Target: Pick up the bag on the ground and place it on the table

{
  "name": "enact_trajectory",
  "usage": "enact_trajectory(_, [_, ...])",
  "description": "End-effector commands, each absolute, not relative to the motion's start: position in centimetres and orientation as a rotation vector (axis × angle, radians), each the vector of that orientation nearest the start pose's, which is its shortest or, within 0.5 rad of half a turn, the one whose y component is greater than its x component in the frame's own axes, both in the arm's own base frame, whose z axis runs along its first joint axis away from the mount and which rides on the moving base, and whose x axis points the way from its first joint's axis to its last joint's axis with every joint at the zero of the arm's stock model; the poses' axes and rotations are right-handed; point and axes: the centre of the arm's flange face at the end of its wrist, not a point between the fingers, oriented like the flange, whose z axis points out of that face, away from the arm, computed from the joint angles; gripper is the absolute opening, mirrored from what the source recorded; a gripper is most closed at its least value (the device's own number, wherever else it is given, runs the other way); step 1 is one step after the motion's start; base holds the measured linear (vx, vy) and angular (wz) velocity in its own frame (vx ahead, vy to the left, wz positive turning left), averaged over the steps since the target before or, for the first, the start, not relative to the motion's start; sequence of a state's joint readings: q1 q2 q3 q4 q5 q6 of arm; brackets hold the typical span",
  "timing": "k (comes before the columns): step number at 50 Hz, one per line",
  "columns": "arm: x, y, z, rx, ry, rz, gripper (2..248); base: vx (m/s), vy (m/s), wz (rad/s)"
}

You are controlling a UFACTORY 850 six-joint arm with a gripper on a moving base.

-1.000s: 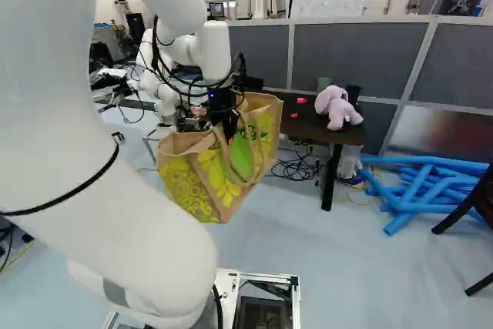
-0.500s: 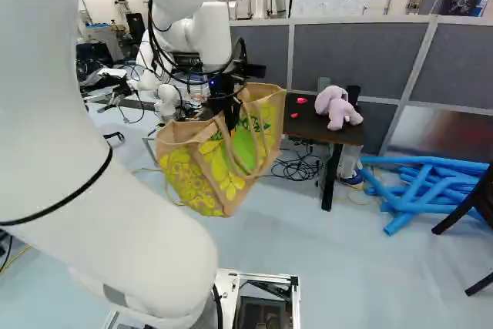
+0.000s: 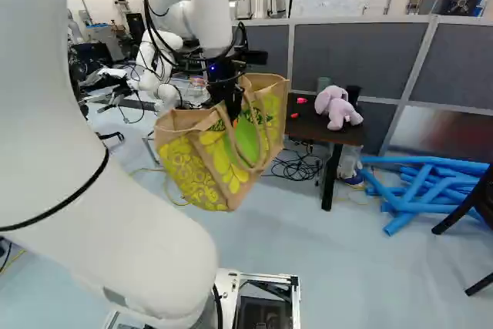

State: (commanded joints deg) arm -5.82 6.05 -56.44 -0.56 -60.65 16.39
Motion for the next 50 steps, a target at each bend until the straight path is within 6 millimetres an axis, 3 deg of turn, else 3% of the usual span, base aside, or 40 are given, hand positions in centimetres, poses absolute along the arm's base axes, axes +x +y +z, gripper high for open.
enact_trajectory(31, [40.1,-4.6,64.7,-3.102,0.606,-0.048,21,0.0,0.0,0.0])
enact_trajectory(50, [39.9,-4.5,65.2,-3.101,0.605,-0.063,21,0.0,0.0,0.0])
